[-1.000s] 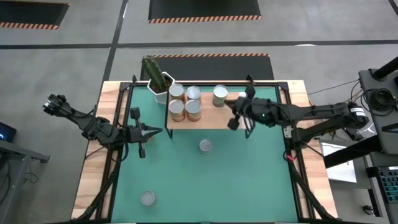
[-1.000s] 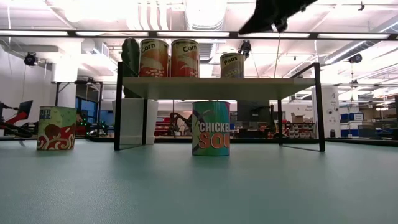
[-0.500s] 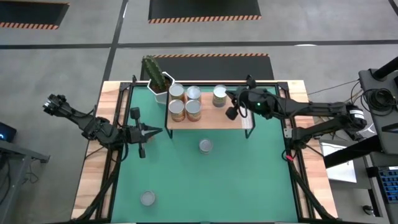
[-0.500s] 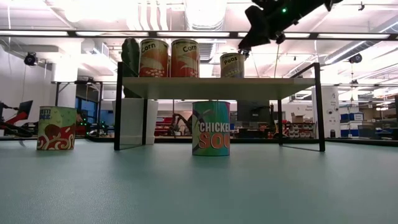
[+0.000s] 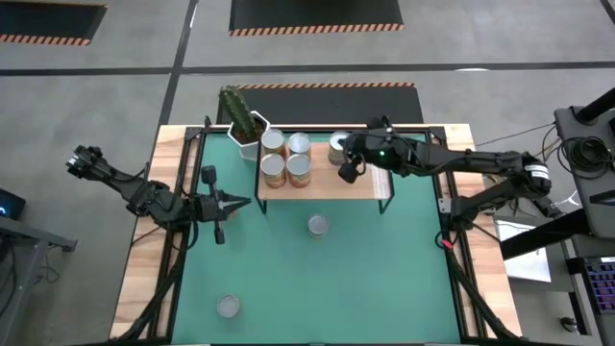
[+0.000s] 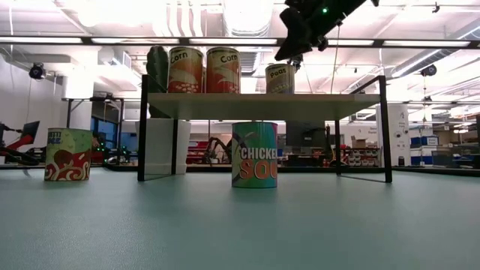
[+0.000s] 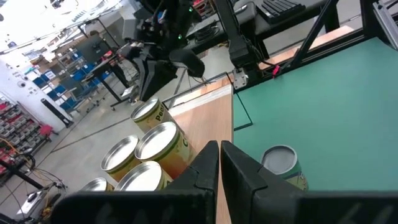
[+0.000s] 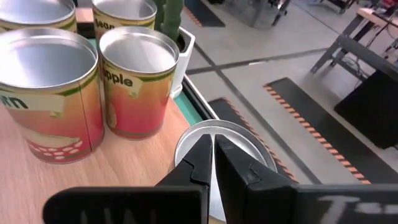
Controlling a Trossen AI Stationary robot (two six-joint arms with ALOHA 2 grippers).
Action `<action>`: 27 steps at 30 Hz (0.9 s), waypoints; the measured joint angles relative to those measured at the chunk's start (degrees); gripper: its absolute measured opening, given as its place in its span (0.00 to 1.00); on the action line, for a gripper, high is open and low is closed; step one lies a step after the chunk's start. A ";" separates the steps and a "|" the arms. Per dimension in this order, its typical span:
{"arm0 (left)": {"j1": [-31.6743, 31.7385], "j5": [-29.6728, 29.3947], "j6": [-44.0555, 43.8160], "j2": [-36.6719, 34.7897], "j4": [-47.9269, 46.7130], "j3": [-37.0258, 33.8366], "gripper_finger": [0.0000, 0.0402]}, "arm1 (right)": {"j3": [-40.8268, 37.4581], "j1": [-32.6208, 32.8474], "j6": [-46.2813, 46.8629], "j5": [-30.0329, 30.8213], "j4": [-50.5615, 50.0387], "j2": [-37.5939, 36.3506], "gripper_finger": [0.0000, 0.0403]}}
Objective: Pick and place cans onto a shelf
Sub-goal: Adjust the cans on the shelf
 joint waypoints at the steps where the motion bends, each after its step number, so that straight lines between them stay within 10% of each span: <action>1: -0.01 0.00 0.00 0.00 0.00 0.00 0.00 | 0.67 0.00 0.02 0.04 -0.82 0.53 0.02; 27: -0.01 0.00 0.90 0.00 -0.04 0.00 0.00 | 2.84 -0.50 13.12 -0.32 -19.04 -8.23 0.02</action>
